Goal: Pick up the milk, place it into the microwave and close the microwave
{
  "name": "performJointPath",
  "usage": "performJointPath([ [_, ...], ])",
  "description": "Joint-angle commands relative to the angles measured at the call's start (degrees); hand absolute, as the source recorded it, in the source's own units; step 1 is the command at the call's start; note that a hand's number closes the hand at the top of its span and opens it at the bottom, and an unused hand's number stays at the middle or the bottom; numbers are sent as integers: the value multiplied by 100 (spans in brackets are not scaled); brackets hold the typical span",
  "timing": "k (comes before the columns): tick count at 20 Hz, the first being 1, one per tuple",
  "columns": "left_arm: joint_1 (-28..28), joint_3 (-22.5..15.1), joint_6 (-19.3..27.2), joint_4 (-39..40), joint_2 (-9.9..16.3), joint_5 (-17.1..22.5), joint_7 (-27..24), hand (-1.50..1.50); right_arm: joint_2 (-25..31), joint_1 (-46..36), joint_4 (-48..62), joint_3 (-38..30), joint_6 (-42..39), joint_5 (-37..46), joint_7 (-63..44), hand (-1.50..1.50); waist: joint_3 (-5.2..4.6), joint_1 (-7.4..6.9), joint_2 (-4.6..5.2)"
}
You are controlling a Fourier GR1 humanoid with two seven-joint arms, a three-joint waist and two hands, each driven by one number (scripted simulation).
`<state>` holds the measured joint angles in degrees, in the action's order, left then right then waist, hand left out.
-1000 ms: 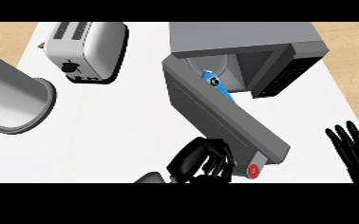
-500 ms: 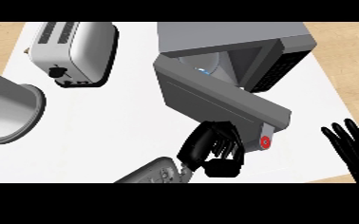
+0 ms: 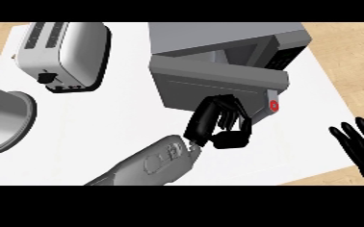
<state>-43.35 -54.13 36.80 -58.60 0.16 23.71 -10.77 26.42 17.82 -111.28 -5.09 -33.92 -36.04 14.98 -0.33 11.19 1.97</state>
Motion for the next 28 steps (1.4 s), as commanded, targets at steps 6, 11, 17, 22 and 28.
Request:
performJointPath([
  [6,-787,336,249,696,-17,814,-291,150,164,-22,-393,-13,293,-384,-467,-150,2,180,76],
  [11,-1096,534,53,1018,-17,1212,-463,150,315,-130,-421,-169,314,-610,-566,-150,9,166,114],
  [17,-1230,744,-74,1348,-17,1668,-742,150,337,-196,-490,-221,469,-740,-681,-150,8,175,165],
  [22,-1347,788,-324,1546,-17,2005,-910,150,462,-256,-444,-319,406,-868,-729,-150,14,234,219],
  [28,-1278,874,-226,1592,-17,2462,-961,150,471,-292,-489,-286,390,-1078,-782,-150,23,316,249],
])
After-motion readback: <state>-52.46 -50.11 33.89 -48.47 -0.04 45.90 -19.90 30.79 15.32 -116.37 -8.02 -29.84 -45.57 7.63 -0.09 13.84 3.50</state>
